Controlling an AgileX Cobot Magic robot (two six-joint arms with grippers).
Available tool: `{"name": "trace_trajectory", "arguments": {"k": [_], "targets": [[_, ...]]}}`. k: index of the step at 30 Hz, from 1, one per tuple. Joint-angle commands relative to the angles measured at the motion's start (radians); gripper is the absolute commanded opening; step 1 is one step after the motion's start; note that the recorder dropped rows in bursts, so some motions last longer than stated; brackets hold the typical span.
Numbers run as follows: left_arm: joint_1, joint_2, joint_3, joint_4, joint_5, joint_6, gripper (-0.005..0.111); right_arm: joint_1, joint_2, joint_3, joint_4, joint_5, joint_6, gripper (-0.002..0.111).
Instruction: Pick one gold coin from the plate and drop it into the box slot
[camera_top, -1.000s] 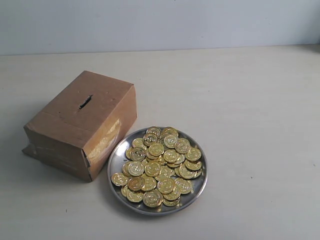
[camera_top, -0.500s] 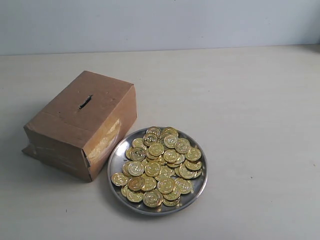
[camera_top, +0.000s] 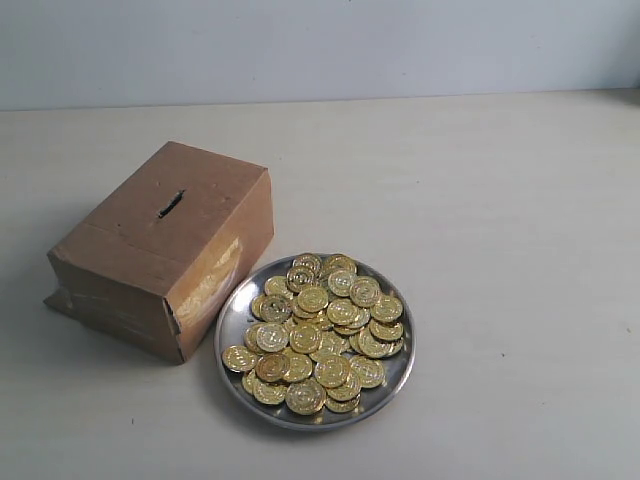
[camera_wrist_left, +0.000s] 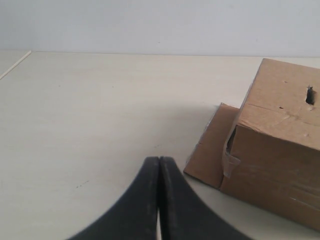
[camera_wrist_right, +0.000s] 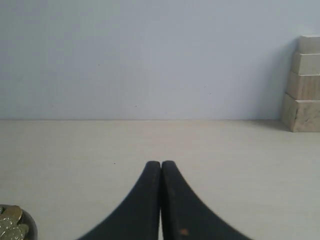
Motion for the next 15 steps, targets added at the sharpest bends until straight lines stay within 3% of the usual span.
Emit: {"name": "trace_trajectory", "arguments": {"k": [1, 6, 11, 15], "targets": [[-0.003, -0.005, 0.003, -0.005, -0.013, -0.003, 0.0, 0.0, -0.005, 0.002, -0.001, -0.019, 0.005, 0.0], [-0.003, -0.005, 0.003, -0.005, -0.013, -0.003, 0.0, 0.0, -0.005, 0.002, 0.005, -0.051, 0.009, 0.0], [-0.003, -0.005, 0.003, -0.005, -0.013, -0.003, 0.0, 0.0, -0.005, 0.002, 0.284, -0.159, 0.242, 0.0], [-0.003, -0.005, 0.003, -0.005, -0.013, -0.003, 0.0, 0.0, -0.005, 0.002, 0.317, -0.252, 0.278, 0.0]]}}
